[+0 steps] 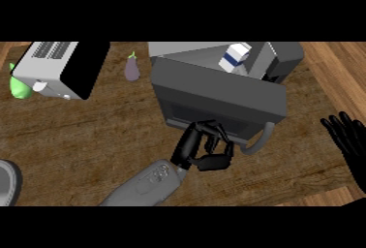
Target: Pick up the milk, place it into the microwave and close the microwave
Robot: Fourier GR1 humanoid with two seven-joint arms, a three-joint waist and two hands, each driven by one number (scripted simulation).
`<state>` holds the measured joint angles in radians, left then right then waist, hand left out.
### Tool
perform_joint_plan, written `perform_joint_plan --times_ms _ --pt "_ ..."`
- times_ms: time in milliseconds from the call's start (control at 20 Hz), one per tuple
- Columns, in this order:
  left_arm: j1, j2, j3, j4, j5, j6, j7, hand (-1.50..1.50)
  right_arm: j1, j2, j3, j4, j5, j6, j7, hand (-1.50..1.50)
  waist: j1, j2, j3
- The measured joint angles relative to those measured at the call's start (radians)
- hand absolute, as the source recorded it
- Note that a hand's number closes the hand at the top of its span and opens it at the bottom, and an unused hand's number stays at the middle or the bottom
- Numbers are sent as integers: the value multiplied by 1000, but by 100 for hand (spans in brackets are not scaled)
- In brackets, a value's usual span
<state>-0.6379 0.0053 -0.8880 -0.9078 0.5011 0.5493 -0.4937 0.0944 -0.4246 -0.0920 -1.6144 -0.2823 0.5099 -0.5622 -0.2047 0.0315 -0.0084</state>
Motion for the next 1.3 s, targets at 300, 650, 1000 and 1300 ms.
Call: perform_joint_plan --times_ms 300,650,1000,1300 --pt "-69 -5 30 21 102 106 -8 -150 -32 -43 -26 -33 -36 17 28 -150 -30 10 1" --pt "-155 -6 51 75 201 179 21 -150 -102 -121 -92 -69 -4 -6 34 150 -70 21 2" --pt "-155 -6 49 50 287 230 -8 -150 -176 -204 -160 -103 105 -74 19 150 -81 32 1" --pt "-168 -6 40 45 344 243 -42 -150 -215 -228 -175 -100 144 -100 18 150 -79 44 3"
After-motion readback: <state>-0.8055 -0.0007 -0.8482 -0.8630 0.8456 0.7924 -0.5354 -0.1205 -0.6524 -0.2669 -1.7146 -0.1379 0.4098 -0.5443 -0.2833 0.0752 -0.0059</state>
